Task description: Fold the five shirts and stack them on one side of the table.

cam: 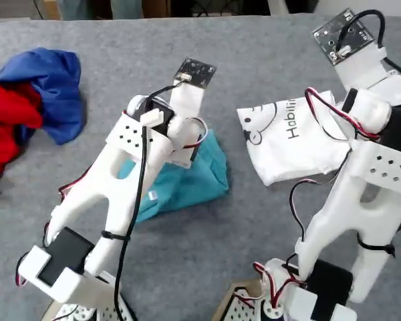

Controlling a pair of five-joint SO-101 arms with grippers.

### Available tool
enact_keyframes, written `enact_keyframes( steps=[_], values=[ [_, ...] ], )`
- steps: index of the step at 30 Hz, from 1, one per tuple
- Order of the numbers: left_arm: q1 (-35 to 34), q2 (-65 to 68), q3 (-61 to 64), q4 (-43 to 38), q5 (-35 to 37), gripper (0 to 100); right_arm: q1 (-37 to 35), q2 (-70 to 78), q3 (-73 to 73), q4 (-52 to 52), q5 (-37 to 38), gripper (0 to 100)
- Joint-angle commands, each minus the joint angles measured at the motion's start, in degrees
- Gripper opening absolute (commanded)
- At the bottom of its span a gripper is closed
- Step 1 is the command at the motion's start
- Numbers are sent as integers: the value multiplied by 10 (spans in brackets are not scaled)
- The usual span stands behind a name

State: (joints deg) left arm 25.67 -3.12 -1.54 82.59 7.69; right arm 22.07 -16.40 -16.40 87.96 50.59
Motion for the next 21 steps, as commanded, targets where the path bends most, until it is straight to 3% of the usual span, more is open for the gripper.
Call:
enact_keyframes(
  steps=[1, 6, 16, 21],
  values=[
    [9, 3, -7, -45, 34, 29, 9, -19, -22, -11, 4, 17],
    [9, 25, -7, -86, 53, 30, 5, -19, -21, -11, 4, 16],
    [18, 68, -44, -85, 53, 41, -11, -18, -21, -11, 4, 17],
    [6, 82, -87, -47, 68, 243, -55, -19, -22, 4, 1, 18]
  ],
)
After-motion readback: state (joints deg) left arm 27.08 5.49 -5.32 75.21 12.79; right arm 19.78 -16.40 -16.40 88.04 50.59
